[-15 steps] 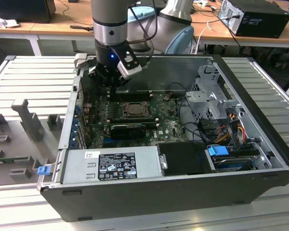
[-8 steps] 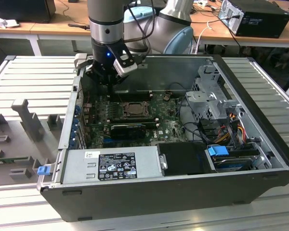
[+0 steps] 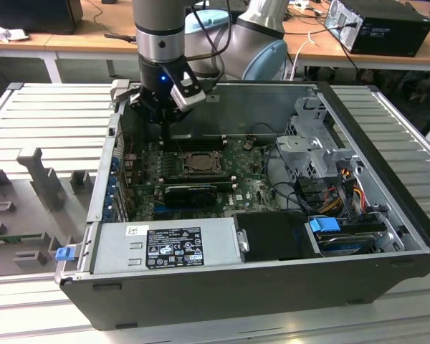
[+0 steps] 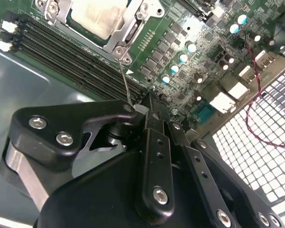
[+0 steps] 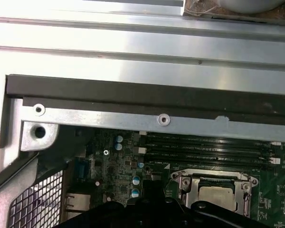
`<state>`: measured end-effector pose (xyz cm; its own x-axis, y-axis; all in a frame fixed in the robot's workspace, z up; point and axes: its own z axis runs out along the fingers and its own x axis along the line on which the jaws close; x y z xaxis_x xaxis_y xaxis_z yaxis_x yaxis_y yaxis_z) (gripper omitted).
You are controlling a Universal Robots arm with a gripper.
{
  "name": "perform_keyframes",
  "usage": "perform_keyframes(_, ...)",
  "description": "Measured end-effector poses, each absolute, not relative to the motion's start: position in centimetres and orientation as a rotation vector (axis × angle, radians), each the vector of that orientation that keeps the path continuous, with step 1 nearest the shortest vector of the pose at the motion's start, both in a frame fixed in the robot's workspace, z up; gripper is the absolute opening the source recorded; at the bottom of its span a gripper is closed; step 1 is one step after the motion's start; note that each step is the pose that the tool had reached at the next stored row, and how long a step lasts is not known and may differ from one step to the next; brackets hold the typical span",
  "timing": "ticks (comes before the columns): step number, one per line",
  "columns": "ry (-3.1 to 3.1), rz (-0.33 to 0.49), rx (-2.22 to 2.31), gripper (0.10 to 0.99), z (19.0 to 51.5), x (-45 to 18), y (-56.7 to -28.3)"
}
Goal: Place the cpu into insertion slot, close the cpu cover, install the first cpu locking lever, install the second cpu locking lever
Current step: 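Install the first cpu locking lever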
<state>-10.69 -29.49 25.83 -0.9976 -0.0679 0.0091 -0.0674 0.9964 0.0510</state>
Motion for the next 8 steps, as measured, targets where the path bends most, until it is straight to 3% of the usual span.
perform_keyframes(8,-3.128,-0.08,0.106,0.106,25.81,-10.03,-29.49)
